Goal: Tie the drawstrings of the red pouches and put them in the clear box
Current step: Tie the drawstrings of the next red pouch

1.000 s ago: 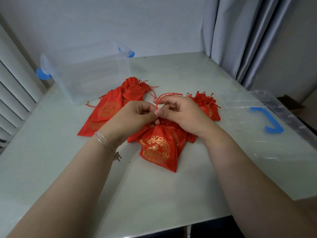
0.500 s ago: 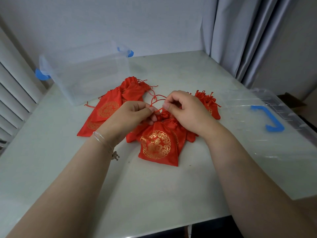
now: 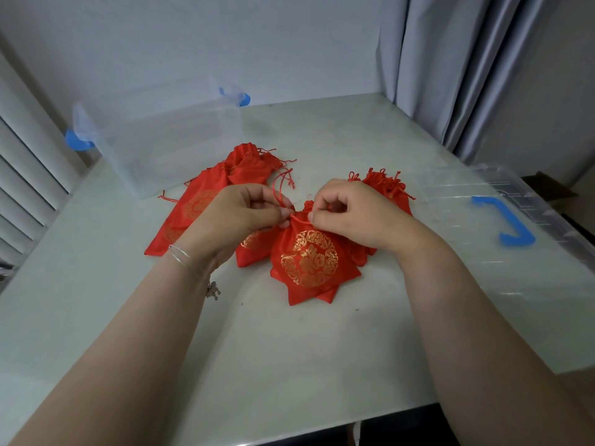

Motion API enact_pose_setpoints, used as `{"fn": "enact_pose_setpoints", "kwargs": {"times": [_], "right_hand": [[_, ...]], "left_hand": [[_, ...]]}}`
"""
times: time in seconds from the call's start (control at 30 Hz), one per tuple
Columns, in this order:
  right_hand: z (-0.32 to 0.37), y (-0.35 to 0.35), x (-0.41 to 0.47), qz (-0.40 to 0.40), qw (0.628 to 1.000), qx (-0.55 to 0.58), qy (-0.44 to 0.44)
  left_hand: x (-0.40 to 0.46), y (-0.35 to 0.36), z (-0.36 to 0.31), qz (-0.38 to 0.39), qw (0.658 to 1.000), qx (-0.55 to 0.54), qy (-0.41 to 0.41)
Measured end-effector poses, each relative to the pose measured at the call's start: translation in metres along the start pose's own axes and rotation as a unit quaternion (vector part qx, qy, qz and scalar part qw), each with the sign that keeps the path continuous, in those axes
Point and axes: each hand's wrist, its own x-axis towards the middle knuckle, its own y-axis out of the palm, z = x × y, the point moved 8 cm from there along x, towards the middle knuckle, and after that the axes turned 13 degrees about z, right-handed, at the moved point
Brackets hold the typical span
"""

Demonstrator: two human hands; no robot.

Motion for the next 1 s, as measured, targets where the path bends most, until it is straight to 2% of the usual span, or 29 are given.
{"fn": "enact_pose_setpoints", "kwargs": {"times": [0.1, 0.23, 0.37, 0.47, 0.57, 0.73, 0.87, 1.0], "right_hand": [[0.002, -0.004, 0.001, -0.033, 0.999, 0.029, -0.017], [0.001, 0.004, 0.005, 0.001, 0.999, 0.047, -0.018], [-0.002, 0.008, 0.006, 0.014, 0.992, 0.120, -0.019], [-0.007, 0.008, 0.007, 0.007, 0.991, 0.137, 0.000], [-0.009, 0.006, 0.008, 0.001, 0.989, 0.148, -0.002], [-0.013, 0.003, 0.008, -0.017, 0.982, 0.187, 0.007], [-0.013, 0.006, 0.008, -0.008, 0.978, 0.208, 0.010], [-0.013, 0.010, 0.009, 0.003, 0.973, 0.231, 0.013]], "left_hand": [[-0.002, 0.007, -0.006, 0.019, 0.999, 0.036, 0.024], [-0.004, 0.014, -0.013, 0.031, 0.996, 0.078, 0.044], [-0.003, 0.016, -0.013, 0.033, 0.993, 0.095, 0.055], [-0.003, 0.016, -0.017, 0.006, 0.988, 0.130, 0.088], [-0.005, 0.014, -0.025, -0.043, 0.963, 0.223, 0.144], [-0.015, 0.013, -0.036, -0.119, 0.910, 0.320, 0.236], [-0.018, 0.017, -0.038, -0.136, 0.866, 0.380, 0.294], [-0.021, 0.017, -0.040, -0.145, 0.850, 0.396, 0.317]]}}
